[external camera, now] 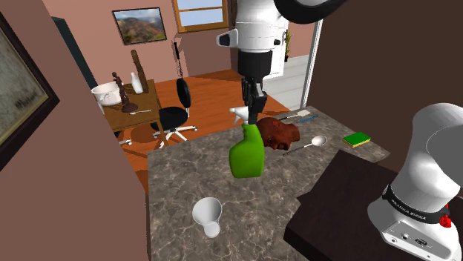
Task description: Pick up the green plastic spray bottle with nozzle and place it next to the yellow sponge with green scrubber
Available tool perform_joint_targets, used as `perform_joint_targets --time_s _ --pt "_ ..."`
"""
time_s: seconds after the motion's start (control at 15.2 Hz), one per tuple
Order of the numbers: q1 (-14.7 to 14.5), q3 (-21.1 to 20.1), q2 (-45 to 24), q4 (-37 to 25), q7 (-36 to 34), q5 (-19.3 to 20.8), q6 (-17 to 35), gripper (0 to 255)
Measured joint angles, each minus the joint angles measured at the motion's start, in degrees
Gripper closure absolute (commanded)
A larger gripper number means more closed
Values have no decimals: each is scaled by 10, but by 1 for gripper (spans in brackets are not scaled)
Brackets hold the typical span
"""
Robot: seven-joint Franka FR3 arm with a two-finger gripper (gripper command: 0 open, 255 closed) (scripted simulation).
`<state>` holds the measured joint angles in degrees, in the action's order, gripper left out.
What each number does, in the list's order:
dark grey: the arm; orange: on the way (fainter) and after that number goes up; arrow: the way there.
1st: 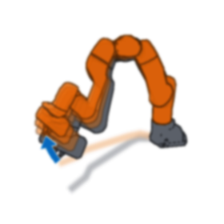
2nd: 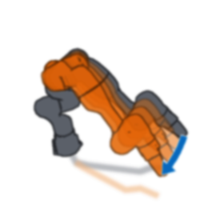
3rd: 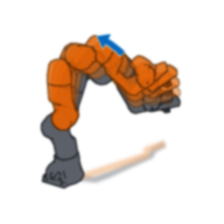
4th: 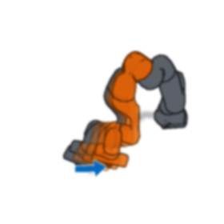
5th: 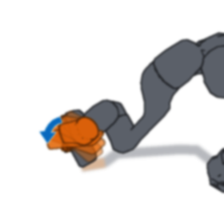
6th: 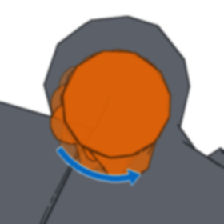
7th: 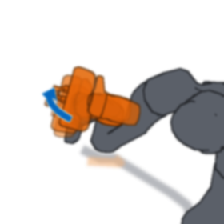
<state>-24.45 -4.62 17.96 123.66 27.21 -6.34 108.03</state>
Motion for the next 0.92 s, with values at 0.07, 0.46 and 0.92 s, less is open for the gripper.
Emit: perform_joint_targets --time_s 0.07,0.46,0.92 --pt "0 0 -2 -11 0 1 -9 255" --pt "0 0 -1 -56 -6 2 -54 255" --pt "9 18 33 -59 15 6 -94 255"
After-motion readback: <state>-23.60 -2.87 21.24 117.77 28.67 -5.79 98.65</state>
